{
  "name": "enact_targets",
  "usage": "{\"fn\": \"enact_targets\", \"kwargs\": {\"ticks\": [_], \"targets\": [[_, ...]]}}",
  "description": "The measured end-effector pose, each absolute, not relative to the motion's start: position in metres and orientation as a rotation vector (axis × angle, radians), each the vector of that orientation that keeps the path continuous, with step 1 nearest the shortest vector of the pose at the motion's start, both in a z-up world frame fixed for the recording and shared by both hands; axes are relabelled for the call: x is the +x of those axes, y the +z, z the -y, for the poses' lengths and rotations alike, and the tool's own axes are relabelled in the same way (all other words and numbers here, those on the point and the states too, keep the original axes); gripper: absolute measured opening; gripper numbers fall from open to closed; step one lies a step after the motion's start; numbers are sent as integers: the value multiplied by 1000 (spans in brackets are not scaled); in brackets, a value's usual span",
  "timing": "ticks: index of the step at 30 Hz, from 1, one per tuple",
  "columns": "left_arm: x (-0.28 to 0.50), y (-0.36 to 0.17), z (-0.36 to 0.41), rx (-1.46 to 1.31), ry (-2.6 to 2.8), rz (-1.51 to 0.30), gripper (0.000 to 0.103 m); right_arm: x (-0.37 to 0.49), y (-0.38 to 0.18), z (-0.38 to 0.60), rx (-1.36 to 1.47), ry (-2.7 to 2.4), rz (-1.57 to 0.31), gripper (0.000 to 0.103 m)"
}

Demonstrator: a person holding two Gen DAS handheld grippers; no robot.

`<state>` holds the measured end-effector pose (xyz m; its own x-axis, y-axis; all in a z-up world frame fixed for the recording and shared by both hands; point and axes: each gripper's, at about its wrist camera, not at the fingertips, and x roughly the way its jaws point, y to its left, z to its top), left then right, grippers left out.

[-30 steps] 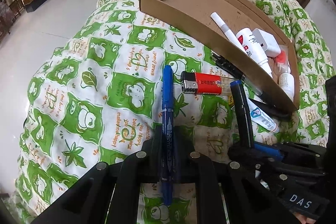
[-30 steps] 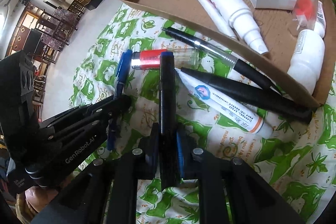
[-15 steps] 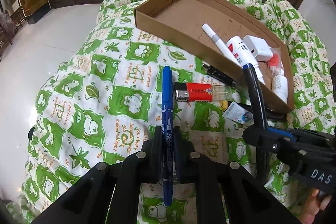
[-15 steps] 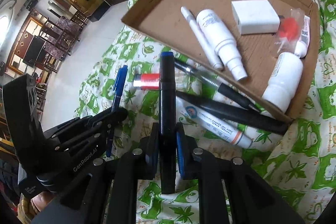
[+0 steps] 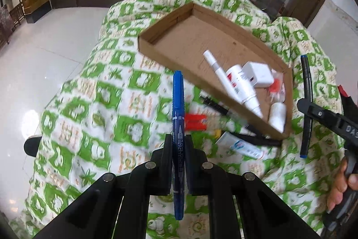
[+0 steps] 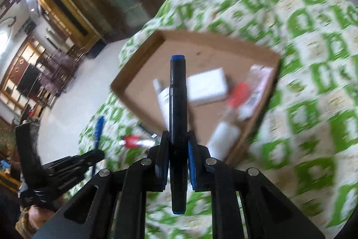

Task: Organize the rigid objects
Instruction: 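Carry the blue pen and black marker over the tray with both grippers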

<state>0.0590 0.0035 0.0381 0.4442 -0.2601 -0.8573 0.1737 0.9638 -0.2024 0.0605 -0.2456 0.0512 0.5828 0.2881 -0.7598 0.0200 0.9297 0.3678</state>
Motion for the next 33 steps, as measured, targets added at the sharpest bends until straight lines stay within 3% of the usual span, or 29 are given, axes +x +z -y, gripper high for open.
{"fn": "enact_targets", "kwargs": {"ticks": [17,33], "targets": [[115,70,39,-37,-322,-1054,9,81,47,265,384,130,-948,14],[185,52,53,-84,-279,-1106,9,167,42,251,373,184,-967,14]]}}
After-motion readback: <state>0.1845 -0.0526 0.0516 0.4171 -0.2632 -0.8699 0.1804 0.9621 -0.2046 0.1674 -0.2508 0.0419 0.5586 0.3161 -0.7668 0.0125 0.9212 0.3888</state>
